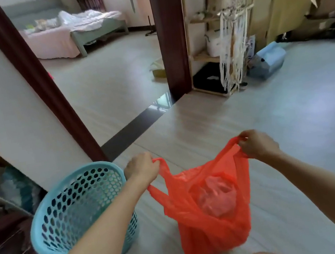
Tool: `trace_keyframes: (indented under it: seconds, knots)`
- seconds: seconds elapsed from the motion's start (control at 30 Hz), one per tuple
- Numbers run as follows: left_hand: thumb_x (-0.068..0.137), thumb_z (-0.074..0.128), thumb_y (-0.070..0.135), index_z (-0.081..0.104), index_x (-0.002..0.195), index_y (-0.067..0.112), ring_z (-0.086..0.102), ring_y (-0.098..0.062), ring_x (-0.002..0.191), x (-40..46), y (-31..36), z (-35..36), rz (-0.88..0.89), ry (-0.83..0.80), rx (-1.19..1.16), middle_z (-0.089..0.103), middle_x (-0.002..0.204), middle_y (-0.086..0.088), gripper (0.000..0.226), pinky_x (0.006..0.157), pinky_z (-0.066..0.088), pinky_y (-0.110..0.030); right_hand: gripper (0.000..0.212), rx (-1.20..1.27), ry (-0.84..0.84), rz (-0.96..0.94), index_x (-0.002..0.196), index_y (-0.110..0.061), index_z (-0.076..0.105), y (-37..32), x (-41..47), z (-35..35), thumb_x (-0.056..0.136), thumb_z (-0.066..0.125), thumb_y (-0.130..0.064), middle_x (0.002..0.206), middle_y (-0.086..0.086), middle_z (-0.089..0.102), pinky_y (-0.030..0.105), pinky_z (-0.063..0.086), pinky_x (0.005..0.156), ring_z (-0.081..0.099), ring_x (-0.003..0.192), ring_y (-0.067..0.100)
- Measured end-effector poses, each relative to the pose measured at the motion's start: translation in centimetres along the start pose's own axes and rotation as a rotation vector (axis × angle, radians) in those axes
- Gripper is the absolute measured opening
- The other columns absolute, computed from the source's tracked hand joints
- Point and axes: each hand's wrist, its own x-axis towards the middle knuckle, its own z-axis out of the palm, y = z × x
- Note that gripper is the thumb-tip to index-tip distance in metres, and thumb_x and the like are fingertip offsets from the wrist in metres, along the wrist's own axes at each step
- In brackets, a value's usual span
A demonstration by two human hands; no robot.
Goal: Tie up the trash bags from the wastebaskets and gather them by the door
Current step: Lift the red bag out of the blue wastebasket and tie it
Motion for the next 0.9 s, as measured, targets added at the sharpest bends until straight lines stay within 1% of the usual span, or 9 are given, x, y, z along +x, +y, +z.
trace_keyframes:
  seconds: [0.1, 0.17, 0.23, 0.3, 0.43, 0.5, 0.63, 0.77, 0.9]
  knots:
    - [0.085, 0.044, 0.044, 0.068, 0.089, 0.009, 0.065, -0.030, 0.091, 0.2, 0.9, 0.0, -0.111, -0.011, -0.053, 0.071, 0.084, -0.011, 0.043, 0.078, 0.046, -0.033, 0.029, -0.170, 0.158, 0.007, 0.099, -0.019, 0.067, 1.5, -0.5, -0.8, 0.086, 0.048, -0.037, 0.111, 0.013, 0.062, 0.040, 0.047, 0.085, 0.057, 0.105, 0.035]
    - [0.079, 0.052, 0.031, 0.065, 0.068, 0.008, 0.067, -0.021, 0.058, 0.0, 1.5, -0.1, -0.199, -0.071, -0.491, 0.062, 0.052, -0.006, 0.028, 0.067, 0.048, -0.029, 0.030, -0.148, 0.211, 0.022, 0.094, -0.014, 0.067, 2.5, -0.7, -1.2, 0.084, 0.047, -0.034, 0.107, 0.013, 0.060, 0.041, 0.047, 0.083, 0.054, 0.104, 0.037]
    - [0.079, 0.055, 0.014, 0.055, 0.056, 0.009, 0.055, -0.010, 0.033, -0.5, 1.9, -0.5, -0.207, -0.116, -0.810, 0.049, 0.040, -0.001, 0.023, 0.052, 0.045, -0.023, 0.025, 0.056, 0.197, 0.066, 0.079, -0.009, 0.065, 2.8, -1.0, -1.7, 0.077, 0.047, -0.027, 0.095, 0.016, 0.065, 0.042, 0.050, 0.079, 0.058, 0.095, 0.039]
    - [0.083, 0.052, 0.005, 0.053, 0.059, 0.009, 0.050, -0.006, 0.029, -1.3, 1.9, -0.8, -0.114, -0.148, -0.886, 0.050, 0.042, 0.000, 0.025, 0.049, 0.042, -0.021, 0.018, 0.364, 0.136, 0.084, 0.062, -0.010, 0.059, 2.8, -2.0, -2.0, 0.074, 0.048, -0.018, 0.084, 0.021, 0.069, 0.048, 0.054, 0.077, 0.063, 0.081, 0.039]
    - [0.086, 0.053, 0.006, 0.058, 0.078, 0.014, 0.057, -0.004, 0.037, -3.0, 2.5, -2.1, 0.049, -0.089, -0.911, 0.056, 0.060, -0.005, 0.012, 0.049, 0.048, -0.020, 0.016, 0.734, 0.158, 0.108, 0.065, -0.004, 0.053, 2.7, -3.9, -3.4, 0.080, 0.046, -0.007, 0.070, 0.016, 0.057, 0.034, 0.046, 0.057, 0.051, 0.056, 0.025]
    - [0.088, 0.053, 0.007, 0.059, 0.086, 0.014, 0.060, -0.004, 0.041, -3.1, 2.9, -2.8, 0.102, -0.066, -0.953, 0.057, 0.064, -0.006, 0.009, 0.047, 0.049, -0.017, 0.012, 0.876, 0.171, 0.164, 0.069, -0.004, 0.051, 2.5, -4.1, -4.8, 0.080, 0.046, -0.007, 0.063, 0.012, 0.049, 0.029, 0.043, 0.056, 0.045, 0.054, 0.021]
    - [0.091, 0.051, 0.004, 0.059, 0.097, 0.012, 0.061, -0.012, 0.078, -4.0, 3.0, -1.9, 0.109, -0.329, -1.180, 0.060, 0.088, -0.004, 0.013, 0.069, 0.051, -0.022, 0.005, 0.938, -0.001, 0.226, 0.080, -0.002, 0.053, 3.2, -4.5, -4.7, 0.082, 0.049, -0.004, 0.064, 0.011, 0.048, 0.030, 0.047, 0.059, 0.049, 0.058, 0.020]
    - [0.083, 0.060, 0.002, 0.055, 0.112, 0.014, 0.057, -0.021, 0.103, -3.9, 2.4, 1.9, 0.155, -0.326, -1.059, 0.058, 0.114, -0.009, 0.032, 0.089, 0.048, -0.034, 0.033, 1.030, -0.057, 0.078, 0.120, -0.001, 0.050, 5.5, -5.2, -3.6, 0.087, 0.053, -0.001, 0.090, 0.012, 0.054, 0.034, 0.052, 0.079, 0.057, 0.081, 0.021]
    - [0.070, 0.079, 0.028, 0.043, 0.133, 0.019, 0.047, -0.022, 0.112, -4.3, 1.1, 5.0, 0.248, -0.018, -0.687, 0.040, 0.126, -0.008, 0.073, 0.100, 0.043, -0.037, 0.078, 0.506, -0.097, -0.142, 0.144, -0.021, 0.027, 8.8, -5.6, -2.0, 0.080, 0.069, -0.011, 0.136, 0.008, 0.036, 0.037, 0.038, 0.103, 0.038, 0.126, 0.021]
